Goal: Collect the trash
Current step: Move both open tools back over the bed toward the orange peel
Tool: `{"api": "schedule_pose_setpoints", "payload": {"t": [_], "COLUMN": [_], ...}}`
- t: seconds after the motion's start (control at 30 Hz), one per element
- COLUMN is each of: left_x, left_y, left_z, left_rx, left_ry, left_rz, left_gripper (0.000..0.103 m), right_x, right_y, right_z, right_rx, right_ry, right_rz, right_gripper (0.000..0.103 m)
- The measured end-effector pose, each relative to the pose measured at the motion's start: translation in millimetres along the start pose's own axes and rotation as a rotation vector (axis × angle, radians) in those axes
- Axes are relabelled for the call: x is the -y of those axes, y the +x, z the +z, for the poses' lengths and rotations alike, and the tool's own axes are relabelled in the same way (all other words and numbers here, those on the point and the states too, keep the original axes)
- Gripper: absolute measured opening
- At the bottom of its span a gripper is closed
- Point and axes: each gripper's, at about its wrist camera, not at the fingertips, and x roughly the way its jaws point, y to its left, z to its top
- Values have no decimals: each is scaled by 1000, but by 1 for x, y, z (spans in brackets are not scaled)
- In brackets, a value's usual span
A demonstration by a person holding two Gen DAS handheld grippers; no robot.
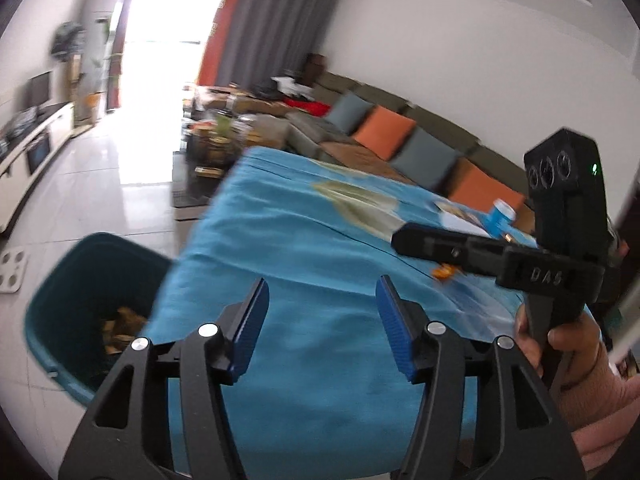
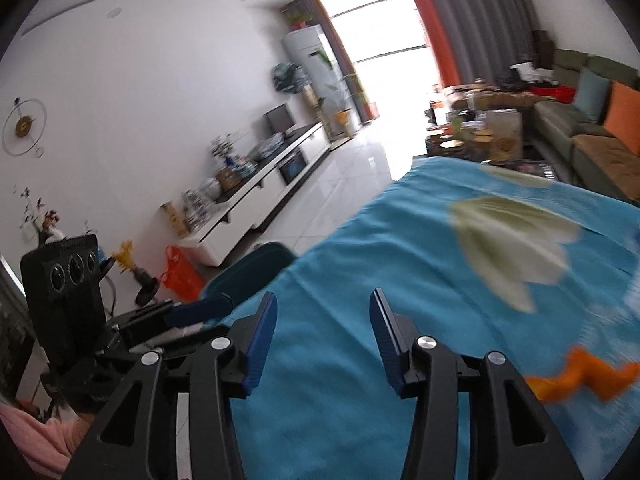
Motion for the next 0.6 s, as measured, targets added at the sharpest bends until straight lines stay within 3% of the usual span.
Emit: {"api": "schedule_pose_setpoints", "payload": {"t": [0.37,0.6], "left_x": [76,105], "left_y": [67,106], "left_z": [-7,-4], "left_rx": [-115,-195], "left_ry": [120,166], "left_rz": [-132,-153], "left_gripper": [55,57], "right_x": [74,117], "right_y": [-91,-146], "right_z": [-40,-78], "right_rx": [85,125], "right_ry": [128,253], "right_rz": [-214,-364], "right_gripper": [48,52]}}
